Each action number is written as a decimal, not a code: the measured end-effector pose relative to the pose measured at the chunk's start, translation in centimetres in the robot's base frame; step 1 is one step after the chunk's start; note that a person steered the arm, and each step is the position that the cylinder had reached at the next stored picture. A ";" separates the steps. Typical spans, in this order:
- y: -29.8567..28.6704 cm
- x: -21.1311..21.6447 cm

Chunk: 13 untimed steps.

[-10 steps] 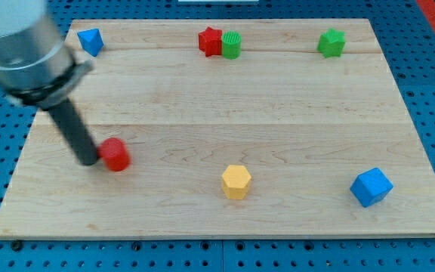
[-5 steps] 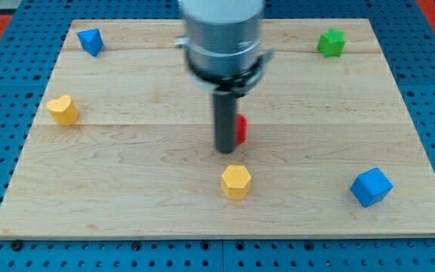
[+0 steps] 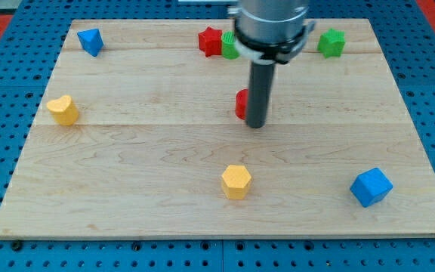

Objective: Move the red circle to the right side of the green circle

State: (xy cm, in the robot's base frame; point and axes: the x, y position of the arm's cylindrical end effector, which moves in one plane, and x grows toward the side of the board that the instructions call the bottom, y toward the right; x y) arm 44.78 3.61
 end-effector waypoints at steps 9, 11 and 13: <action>9.9 -12.0; 14.7 -10.9; 11.2 -15.7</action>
State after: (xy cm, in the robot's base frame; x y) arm 29.03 14.83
